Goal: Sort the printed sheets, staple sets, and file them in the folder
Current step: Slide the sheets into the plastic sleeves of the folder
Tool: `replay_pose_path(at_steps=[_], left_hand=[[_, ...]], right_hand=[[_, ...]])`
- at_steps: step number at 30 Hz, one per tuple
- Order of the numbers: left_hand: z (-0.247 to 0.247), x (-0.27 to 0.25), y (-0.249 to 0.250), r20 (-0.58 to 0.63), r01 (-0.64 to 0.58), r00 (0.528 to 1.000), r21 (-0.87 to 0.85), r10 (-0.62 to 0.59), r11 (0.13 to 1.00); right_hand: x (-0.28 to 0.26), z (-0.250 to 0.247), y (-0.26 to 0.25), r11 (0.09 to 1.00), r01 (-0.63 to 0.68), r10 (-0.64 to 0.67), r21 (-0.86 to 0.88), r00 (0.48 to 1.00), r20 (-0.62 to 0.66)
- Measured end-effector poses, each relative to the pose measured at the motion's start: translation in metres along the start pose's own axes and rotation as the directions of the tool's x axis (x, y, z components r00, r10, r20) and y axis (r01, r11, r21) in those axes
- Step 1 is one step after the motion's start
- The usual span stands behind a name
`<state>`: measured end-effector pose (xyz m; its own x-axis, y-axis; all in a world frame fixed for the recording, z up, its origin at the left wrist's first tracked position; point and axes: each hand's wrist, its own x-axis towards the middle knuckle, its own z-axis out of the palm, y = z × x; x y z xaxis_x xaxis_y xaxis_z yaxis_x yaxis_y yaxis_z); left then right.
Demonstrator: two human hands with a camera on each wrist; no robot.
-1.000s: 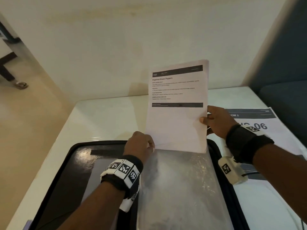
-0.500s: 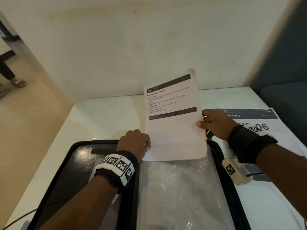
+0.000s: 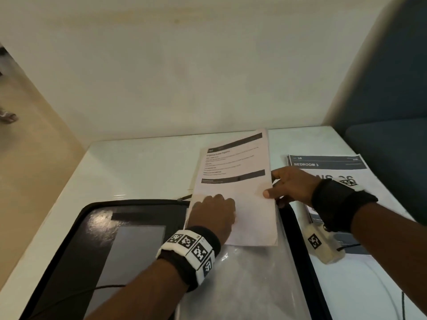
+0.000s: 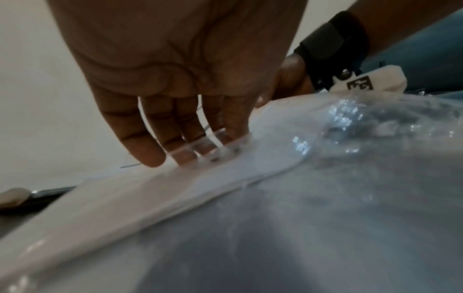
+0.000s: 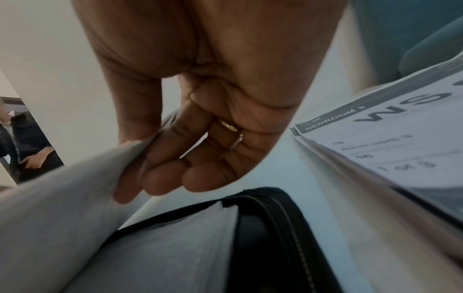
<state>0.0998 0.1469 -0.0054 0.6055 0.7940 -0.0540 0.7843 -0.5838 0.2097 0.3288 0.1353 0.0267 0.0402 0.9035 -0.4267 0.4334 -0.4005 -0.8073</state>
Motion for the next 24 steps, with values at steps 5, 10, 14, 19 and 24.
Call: replay_pose_path(at_steps=[5, 10, 14, 19, 24], left_hand=[[-0.004, 0.003, 0.028, 0.020, 0.014, 1.000, -0.022, -0.013, 1.000], [-0.004, 0.007, 0.042, 0.117, 0.112, 0.986, 0.053, -0.118, 0.992], [-0.009, 0.004, 0.036, 0.112, 0.139, 0.984, 0.015, -0.140, 0.990], [-0.018, 0.000, 0.008, 0.022, 0.165, 0.986, 0.007, -0.165, 0.986], [-0.021, 0.001, -0.004, -0.037, 0.155, 0.987, -0.054, -0.157, 0.986]], right_hand=[[0.007, 0.001, 0.002, 0.998, -0.058, 0.056, 0.014, 0.993, 0.108], [0.029, 0.001, -0.001, 0.976, -0.135, 0.145, 0.169, 0.988, -0.047], [0.045, 0.003, -0.008, 0.993, -0.119, 0.121, 0.024, 0.981, -0.153], [0.036, -0.006, -0.021, 0.982, -0.082, 0.054, -0.171, 0.985, -0.163], [0.015, -0.002, -0.028, 0.965, -0.065, 0.085, -0.254, 0.994, 0.068]])
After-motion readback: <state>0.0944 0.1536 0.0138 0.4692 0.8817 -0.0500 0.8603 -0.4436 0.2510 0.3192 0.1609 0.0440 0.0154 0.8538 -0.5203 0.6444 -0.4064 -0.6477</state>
